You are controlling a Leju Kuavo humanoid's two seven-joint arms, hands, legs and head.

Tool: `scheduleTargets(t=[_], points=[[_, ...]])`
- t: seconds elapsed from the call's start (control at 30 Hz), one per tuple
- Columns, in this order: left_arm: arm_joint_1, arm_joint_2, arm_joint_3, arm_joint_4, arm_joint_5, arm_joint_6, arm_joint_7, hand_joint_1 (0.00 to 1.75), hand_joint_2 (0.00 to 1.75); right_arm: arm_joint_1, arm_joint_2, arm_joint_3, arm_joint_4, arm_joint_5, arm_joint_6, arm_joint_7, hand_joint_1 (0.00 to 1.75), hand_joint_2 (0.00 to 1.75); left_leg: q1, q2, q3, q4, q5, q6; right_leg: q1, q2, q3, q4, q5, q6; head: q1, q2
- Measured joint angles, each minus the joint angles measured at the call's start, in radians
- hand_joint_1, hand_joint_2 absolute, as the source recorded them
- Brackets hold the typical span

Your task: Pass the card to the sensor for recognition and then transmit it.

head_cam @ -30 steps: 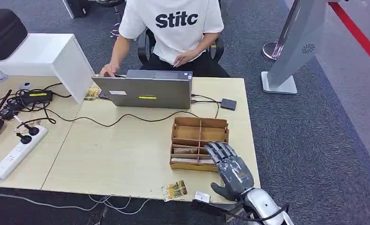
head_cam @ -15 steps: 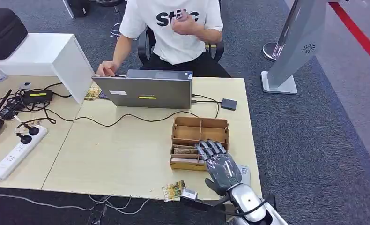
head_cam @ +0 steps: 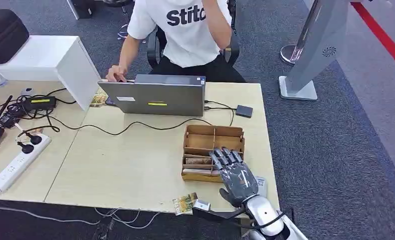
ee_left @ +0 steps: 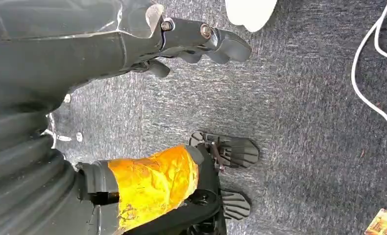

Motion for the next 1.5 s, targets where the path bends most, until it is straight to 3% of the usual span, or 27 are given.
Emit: scheduleTargets(t=[0.53,0.57,0.6,0.67,0.8,1.03,1.5], points=[[0.001,0.001,0.000,0.000,0.007,0.001,0.010,0.00,1.75,0.018,0.000,-0.056,-0.008,0.015,0.036,0.026,0.00,1.75,0.000,0.000,0.000,0.000,0.000,0.000,0.000,0.000,0.000,0.000,0.000,0.000,0.000,0.000],[0.001,0.001,0.000,0.000,0.007,0.001,0.010,0.00,1.75,0.018,0.000,-0.060,-0.008,0.020,0.038,0.027,0.19,1.75,0.000,0.000,0.000,0.000,0.000,0.000,0.000,0.000,0.000,0.000,0.000,0.000,0.000,0.000],[0.001,0.001,0.000,0.000,0.007,0.001,0.010,0.00,1.75,0.020,0.000,-0.061,-0.008,0.021,0.042,0.027,1.38,1.75,0.000,0.000,0.000,0.000,0.000,0.000,0.000,0.000,0.000,0.000,0.000,0.000,0.000,0.000],[0.001,0.001,0.000,0.000,0.007,0.002,0.011,0.00,1.75,0.022,0.000,-0.064,-0.007,0.026,0.066,0.031,1.71,1.75,0.000,0.000,0.000,0.000,0.000,0.000,0.000,0.000,0.000,0.000,0.000,0.000,0.000,0.000],[0.001,0.001,0.000,0.000,0.007,0.003,0.012,0.00,1.75,0.021,0.000,-0.071,0.011,0.032,0.101,0.043,1.75,1.75,0.000,0.000,0.000,0.000,0.000,0.000,0.000,0.000,0.000,0.000,0.000,0.000,0.000,0.000],[0.001,0.002,0.000,0.000,0.010,0.004,0.018,0.00,1.75,0.011,0.003,-0.084,0.022,0.041,0.091,0.047,1.75,1.75,0.000,0.000,0.000,0.000,0.000,0.000,0.000,0.000,0.000,0.000,0.000,0.000,0.000,0.000],[0.002,0.002,0.000,0.000,0.013,0.001,0.018,0.00,1.75,0.036,0.011,-0.113,-0.110,0.017,0.006,0.004,1.75,1.75,0.000,0.000,0.000,0.000,0.000,0.000,0.000,0.000,0.000,0.000,0.000,0.000,0.000,0.000]])
